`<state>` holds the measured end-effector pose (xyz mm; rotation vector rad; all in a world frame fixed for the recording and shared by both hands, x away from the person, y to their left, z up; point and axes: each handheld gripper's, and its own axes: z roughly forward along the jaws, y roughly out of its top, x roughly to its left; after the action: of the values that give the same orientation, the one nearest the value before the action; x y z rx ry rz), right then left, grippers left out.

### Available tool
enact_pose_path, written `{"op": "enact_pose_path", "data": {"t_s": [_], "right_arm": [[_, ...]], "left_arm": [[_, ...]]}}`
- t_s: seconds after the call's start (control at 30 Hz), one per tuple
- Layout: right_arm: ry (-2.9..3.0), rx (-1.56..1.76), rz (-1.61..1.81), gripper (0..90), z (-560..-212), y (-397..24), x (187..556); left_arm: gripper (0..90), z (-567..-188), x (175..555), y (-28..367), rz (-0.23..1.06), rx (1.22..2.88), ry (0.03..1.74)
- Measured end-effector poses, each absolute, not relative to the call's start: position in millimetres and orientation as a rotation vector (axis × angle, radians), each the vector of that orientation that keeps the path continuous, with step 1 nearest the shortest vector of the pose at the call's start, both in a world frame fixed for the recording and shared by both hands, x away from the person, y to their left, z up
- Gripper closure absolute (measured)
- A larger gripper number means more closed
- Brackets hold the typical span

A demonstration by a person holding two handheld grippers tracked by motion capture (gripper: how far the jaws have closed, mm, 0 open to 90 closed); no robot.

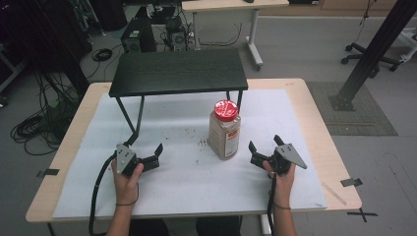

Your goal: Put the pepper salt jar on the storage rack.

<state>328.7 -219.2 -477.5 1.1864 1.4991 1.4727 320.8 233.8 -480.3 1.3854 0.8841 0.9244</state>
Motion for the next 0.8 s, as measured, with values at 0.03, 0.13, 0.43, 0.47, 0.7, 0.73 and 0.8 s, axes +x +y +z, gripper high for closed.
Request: {"op": "enact_pose_path", "data": {"t_s": [0.03,0.13,0.43,0.47,0.7,0.73,0.8], "right_arm": [[1.500,1.187,1.472,0.7,-477.4,-219.0,328.6],[1.501,1.185,1.470,0.7,-477.5,-218.7,328.0],[1.506,1.181,1.476,0.7,-477.4,-216.9,323.4],[1.507,1.180,1.477,0.7,-477.4,-216.7,322.8],[1.523,1.169,1.493,0.7,-477.4,-215.0,317.7],[1.523,1.169,1.493,0.7,-477.4,-215.0,317.7],[1.523,1.167,1.502,0.7,-477.5,-214.4,314.8]], "left_arm": [[0.3,-480.3,320.8,233.8,0.924,1.385,0.884],[0.3,-480.3,320.7,233.7,0.926,1.385,0.882],[0.2,-480.3,320.7,233.8,0.923,1.386,0.881],[0.2,-480.3,320.7,233.8,0.923,1.385,0.882],[0.2,-480.3,320.5,233.7,0.927,1.387,0.879],[0.2,-480.3,320.5,233.7,0.927,1.387,0.879],[0.2,-480.3,320.6,233.7,0.925,1.386,0.880]]}}
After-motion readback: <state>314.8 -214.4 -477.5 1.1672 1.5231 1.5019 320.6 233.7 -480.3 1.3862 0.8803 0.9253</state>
